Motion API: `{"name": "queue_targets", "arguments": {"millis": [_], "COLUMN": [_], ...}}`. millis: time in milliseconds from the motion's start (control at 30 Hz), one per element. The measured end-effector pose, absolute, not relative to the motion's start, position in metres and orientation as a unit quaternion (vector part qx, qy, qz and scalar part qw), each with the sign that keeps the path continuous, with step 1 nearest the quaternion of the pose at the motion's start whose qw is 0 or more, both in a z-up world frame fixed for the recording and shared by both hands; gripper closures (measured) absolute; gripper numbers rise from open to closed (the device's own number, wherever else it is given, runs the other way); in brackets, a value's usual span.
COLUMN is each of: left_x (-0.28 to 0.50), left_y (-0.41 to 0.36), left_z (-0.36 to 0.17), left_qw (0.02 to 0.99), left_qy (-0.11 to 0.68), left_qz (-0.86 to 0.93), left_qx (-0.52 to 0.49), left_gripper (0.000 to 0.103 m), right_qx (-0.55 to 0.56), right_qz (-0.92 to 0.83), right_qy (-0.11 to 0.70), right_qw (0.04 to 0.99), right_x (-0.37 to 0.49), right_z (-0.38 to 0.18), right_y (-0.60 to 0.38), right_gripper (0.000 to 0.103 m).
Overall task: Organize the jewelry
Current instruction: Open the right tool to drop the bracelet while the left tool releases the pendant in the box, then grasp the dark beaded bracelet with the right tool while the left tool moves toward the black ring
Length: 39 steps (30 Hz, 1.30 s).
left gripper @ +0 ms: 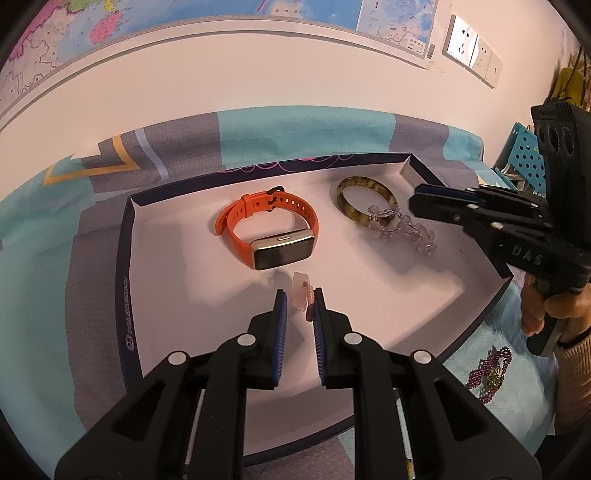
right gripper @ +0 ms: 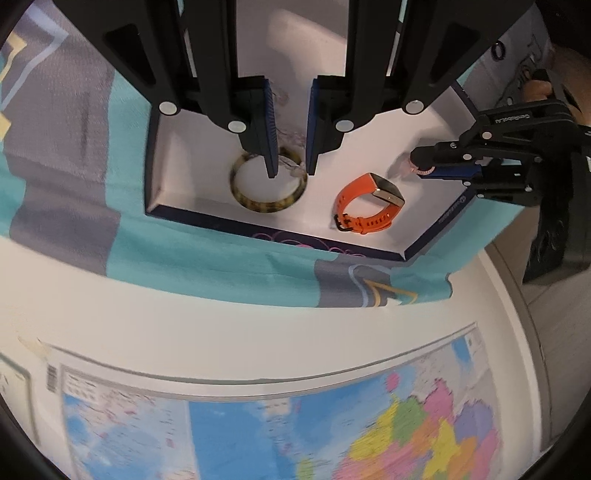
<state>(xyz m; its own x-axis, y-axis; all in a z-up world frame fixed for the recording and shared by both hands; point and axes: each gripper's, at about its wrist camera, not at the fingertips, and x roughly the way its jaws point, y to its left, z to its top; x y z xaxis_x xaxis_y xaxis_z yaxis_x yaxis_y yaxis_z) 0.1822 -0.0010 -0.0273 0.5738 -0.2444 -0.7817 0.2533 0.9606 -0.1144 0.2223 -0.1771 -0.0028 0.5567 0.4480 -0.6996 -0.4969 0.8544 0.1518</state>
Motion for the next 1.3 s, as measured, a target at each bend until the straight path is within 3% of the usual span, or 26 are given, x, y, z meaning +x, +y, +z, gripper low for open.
{"name": "queue_targets", "arguments": {"millis": [433, 600, 1000, 1300], "left_x": [0.196, 0.195, 0.143, 0.098], "left_y": [-0.004, -0.001, 0.011, 0.024], "left_z": [-0.027, -0.025, 0.000, 0.002], "left_qw": [0.887, 0.890, 0.913, 0.919], "left_qy": [0.443, 0.438, 0.390, 0.375], "left_qz": [-0.131, -0.124, -0.116, -0.120], "left_qx": [0.009, 0.009, 0.012, -0.023], "left_gripper": [0.088, 0.086, 0.055, 0.046], "right_qx": [-0.013, -0.005, 0.002, -0.013], "right_qz": [0.278, 0.285, 0.300, 0.295], "right_qy": [0.387, 0.379, 0.373, 0.394], "right_qw": [0.879, 0.880, 0.878, 0.870], "right_x": [0.205, 0.194, 0.152, 0.105], "right_z": [0.001, 0.007, 0.012, -0.002], "right_y": [-0.185, -0.190, -0.207, -0.218], "right_gripper": [0.086, 0.076, 0.060, 0.055]}}
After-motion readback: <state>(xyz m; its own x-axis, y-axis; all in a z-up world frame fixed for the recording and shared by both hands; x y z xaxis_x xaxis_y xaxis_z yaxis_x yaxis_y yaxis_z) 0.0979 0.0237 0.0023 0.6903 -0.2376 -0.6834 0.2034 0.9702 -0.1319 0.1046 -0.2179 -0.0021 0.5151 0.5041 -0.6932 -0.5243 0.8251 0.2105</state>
